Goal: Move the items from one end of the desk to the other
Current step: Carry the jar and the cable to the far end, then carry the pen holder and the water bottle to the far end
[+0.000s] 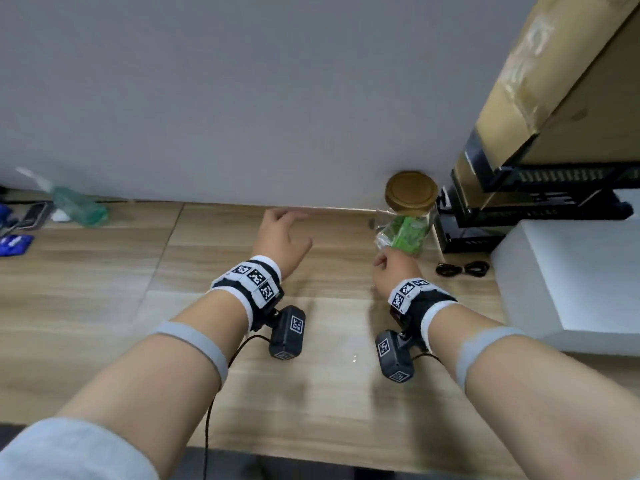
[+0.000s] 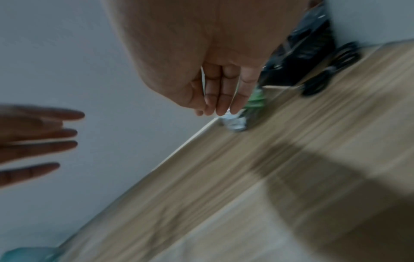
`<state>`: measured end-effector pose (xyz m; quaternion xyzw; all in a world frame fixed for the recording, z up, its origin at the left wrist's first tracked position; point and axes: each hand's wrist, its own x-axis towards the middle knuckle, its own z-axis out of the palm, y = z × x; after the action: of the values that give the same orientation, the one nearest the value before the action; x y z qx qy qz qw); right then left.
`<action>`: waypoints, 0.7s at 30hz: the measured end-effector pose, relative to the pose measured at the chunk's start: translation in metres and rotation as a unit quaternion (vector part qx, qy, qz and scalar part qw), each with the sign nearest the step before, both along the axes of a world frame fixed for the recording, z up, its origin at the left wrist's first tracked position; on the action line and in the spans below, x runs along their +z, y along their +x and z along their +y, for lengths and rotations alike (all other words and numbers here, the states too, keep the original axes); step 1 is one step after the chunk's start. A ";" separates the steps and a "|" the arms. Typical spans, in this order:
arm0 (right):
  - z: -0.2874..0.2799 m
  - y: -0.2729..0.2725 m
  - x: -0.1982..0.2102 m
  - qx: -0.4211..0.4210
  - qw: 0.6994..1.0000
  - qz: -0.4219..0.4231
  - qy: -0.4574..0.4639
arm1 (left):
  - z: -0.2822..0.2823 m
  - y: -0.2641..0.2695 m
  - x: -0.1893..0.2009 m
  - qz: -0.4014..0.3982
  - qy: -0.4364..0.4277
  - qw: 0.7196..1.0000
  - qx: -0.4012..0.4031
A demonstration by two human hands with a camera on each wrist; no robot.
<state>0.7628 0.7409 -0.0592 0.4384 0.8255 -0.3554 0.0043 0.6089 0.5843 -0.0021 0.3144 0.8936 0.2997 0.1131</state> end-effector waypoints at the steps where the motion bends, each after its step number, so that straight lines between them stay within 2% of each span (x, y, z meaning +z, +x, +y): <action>1: -0.017 -0.013 0.007 0.009 1.000 0.008 0.004 | -0.023 -0.006 0.004 -0.004 0.000 1.000 0.012; 6: -0.122 -0.082 0.039 0.062 0.997 0.052 -0.006 | -0.153 -0.041 0.019 -0.027 -0.003 0.997 0.076; 10: -0.239 -0.145 0.063 0.109 0.989 0.093 -0.022 | -0.280 -0.080 0.028 -0.032 0.011 0.993 0.109; 14: -0.352 -0.210 0.075 0.133 0.976 0.152 -0.075 | -0.393 -0.123 0.032 -0.044 0.040 0.988 0.142; 17: -0.422 -0.249 0.080 0.147 0.962 0.186 -0.135 | -0.460 -0.150 0.035 -0.075 0.079 0.977 0.185; 21: -0.489 -0.291 0.088 0.159 0.955 0.183 -0.171 | -0.527 -0.185 0.032 -0.114 0.128 0.958 0.230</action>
<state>0.4717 0.2523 0.0283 0.2220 0.7981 -0.5600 -0.0157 0.4241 0.0571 0.0301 0.0761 0.8770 0.4636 0.1006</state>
